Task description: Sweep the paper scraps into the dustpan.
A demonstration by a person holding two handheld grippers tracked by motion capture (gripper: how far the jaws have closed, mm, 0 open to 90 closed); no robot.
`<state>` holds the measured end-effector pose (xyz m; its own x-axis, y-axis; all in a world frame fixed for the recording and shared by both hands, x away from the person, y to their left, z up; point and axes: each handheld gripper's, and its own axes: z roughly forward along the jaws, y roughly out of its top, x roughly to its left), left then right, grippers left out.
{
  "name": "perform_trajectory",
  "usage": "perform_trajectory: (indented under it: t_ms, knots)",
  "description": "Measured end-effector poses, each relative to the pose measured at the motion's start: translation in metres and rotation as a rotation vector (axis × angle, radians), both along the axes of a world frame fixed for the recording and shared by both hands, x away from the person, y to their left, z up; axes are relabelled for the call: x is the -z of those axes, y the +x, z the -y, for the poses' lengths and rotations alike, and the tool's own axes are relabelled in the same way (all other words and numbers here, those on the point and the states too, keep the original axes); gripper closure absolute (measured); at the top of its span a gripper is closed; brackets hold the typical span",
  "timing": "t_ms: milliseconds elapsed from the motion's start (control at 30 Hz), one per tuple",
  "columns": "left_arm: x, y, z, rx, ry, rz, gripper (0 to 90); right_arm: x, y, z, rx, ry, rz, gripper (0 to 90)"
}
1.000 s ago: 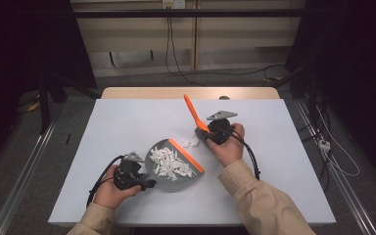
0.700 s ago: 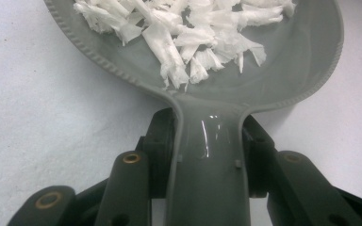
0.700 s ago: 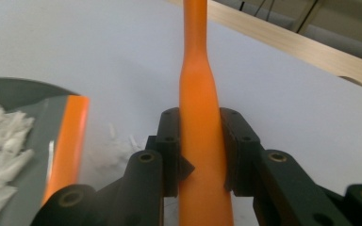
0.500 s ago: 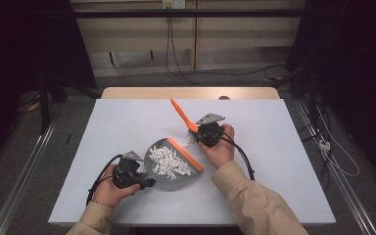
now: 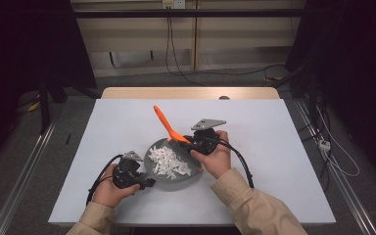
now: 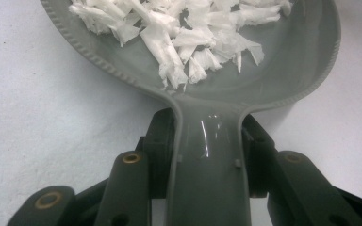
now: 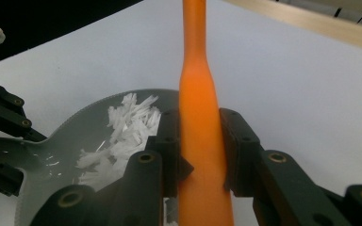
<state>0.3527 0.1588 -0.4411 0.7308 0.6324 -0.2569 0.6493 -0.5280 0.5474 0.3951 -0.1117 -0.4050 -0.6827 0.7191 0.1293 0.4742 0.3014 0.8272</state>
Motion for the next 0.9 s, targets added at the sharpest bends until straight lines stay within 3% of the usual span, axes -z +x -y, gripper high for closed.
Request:
perform_trajectory:
  t_ms: [200, 267, 500, 600, 733, 900]
  knots:
    - [0.0, -0.002, 0.001, 0.011, 0.003, 0.016, 59.3, -0.012, -0.003, 0.012, 0.015, 0.028, 0.019, 71.4]
    - [0.001, -0.003, 0.003, 0.001, 0.012, 0.034, 58.5, -0.012, -0.004, 0.017, 0.025, 0.031, 0.018, 71.4]
    - [0.001, -0.003, 0.005, 0.021, 0.015, 0.039, 57.3, -0.008, -0.001, 0.032, 0.069, 0.06, 0.008, 71.4]
    - [0.001, -0.003, 0.005, 0.003, 0.017, 0.047, 58.9, -0.004, 0.0, 0.032, 0.078, 0.024, 0.014, 71.4]
    - [0.001, -0.003, 0.006, -0.003, 0.02, 0.05, 62.2, 0.002, 0.004, 0.035, 0.103, 0.017, 0.011, 71.4]
    - [0.0, -0.002, 0.005, 0.009, 0.025, 0.041, 62.9, 0.009, 0.009, 0.04, 0.148, -0.02, 0.024, 71.5]
